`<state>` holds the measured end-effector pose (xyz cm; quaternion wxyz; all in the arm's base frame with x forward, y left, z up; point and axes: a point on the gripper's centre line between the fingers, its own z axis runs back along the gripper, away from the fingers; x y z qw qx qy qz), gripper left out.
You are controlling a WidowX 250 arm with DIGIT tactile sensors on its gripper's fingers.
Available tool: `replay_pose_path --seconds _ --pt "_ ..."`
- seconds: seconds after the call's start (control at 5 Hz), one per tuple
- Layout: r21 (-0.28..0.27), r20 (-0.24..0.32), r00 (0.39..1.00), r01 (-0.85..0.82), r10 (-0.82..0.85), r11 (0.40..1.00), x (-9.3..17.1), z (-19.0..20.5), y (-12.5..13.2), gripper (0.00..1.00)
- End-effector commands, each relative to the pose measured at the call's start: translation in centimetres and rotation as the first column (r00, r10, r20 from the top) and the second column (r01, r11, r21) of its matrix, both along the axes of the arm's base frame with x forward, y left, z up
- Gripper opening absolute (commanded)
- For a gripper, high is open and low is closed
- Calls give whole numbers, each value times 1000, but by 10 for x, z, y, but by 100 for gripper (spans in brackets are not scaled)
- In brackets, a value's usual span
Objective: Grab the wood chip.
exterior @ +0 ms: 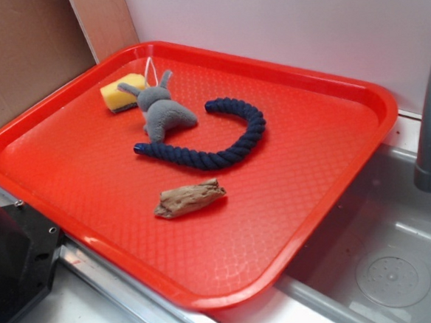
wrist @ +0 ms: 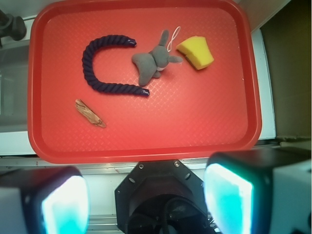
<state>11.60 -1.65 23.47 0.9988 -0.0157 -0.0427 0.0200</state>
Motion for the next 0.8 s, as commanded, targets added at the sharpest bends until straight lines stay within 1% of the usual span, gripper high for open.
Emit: replay_pose_path --seconds 0.0,0.2,0.4,0.6 --pt "0 0 1000 0 0 1000 0 0 0 100" --pt "-33 45 994 106 -104 994 8 -9 -10 100" --pt "-62 53 974 222 -219 973 21 -21 -23 100" --pt "-38 75 952 301 -297 953 33 -40 -38 100"
